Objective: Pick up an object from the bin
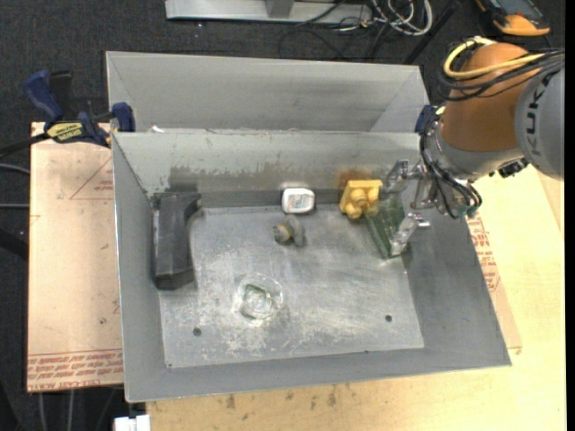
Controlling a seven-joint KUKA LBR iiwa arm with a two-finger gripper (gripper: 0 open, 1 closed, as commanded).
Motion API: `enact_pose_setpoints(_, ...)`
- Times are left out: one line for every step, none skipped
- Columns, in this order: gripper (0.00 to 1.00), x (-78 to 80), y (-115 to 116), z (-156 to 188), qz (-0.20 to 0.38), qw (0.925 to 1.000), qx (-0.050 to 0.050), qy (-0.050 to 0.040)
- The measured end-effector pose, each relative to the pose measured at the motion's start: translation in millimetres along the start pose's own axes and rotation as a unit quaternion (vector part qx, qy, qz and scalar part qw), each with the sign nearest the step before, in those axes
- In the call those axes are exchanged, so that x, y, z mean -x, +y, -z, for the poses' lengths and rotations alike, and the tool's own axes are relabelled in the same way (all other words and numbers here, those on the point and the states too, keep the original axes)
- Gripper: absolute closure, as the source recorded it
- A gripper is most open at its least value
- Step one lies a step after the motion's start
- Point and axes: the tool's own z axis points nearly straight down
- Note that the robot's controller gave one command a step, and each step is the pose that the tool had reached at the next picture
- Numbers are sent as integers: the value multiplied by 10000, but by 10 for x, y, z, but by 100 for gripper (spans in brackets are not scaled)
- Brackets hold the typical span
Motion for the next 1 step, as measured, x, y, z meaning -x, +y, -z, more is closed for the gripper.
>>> enact_pose_setpoints(0,110,-189,-319,139,9999,4,29)
